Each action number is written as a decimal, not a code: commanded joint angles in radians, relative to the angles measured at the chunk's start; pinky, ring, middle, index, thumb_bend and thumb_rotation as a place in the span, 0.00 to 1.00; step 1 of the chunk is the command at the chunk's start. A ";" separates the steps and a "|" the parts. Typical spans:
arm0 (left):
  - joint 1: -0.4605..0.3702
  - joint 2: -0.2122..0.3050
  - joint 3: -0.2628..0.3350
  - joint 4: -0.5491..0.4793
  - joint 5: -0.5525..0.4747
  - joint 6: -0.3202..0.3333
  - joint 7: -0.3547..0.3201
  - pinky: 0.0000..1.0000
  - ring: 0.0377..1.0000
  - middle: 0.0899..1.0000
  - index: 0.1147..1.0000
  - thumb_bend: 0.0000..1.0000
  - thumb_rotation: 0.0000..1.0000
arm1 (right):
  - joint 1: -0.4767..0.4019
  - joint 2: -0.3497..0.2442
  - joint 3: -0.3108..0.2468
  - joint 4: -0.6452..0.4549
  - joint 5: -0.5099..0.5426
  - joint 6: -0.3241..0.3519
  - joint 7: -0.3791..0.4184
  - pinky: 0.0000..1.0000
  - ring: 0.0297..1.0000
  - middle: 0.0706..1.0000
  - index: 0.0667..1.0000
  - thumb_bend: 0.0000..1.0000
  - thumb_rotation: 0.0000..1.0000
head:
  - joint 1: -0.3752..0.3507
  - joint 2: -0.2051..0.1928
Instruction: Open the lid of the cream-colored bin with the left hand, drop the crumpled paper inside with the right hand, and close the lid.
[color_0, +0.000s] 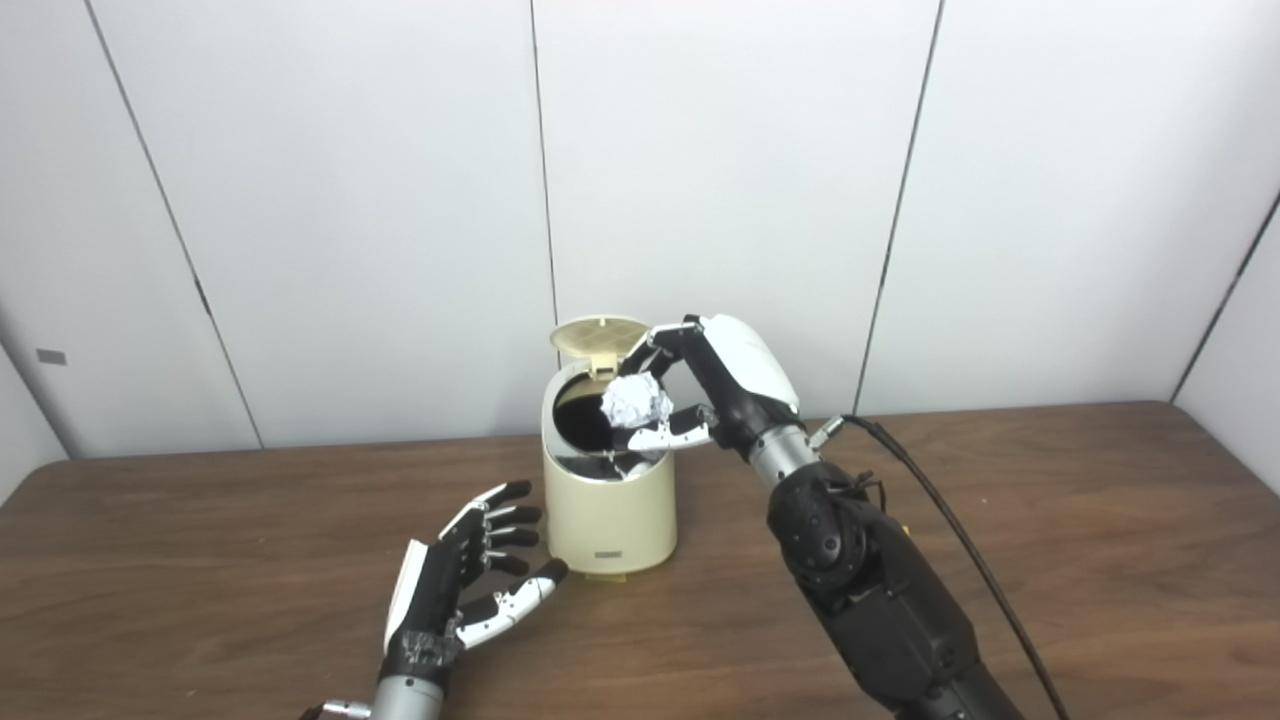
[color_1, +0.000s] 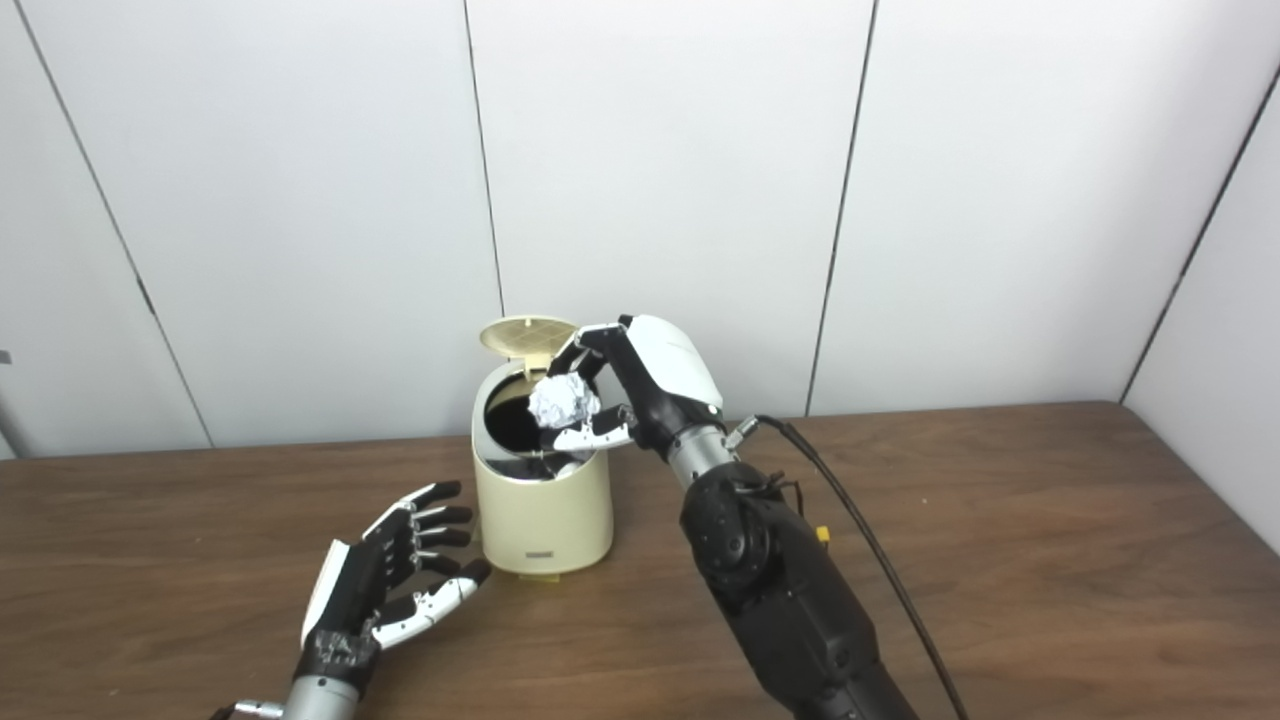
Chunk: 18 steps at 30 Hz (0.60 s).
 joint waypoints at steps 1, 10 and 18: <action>-0.004 -0.012 -0.008 -0.011 0.009 -0.010 0.011 0.58 0.68 0.71 0.82 0.63 0.11 | -0.043 -0.012 0.025 -0.019 -0.003 0.029 0.062 0.86 0.83 0.77 0.79 0.86 0.16 | -0.001 0.001; -0.006 -0.005 -0.012 -0.004 0.011 -0.018 0.011 0.59 0.68 0.71 0.82 0.63 0.12 | -0.021 -0.015 0.026 -0.054 0.004 0.069 0.058 0.75 0.96 1.00 0.99 0.91 0.17 | -0.003 0.004; -0.006 -0.008 -0.010 -0.008 -0.001 -0.010 0.005 0.59 0.69 0.72 0.82 0.64 0.10 | -0.013 -0.026 0.029 -0.069 0.009 0.086 0.078 0.80 0.98 1.00 0.99 0.92 0.18 | -0.002 0.006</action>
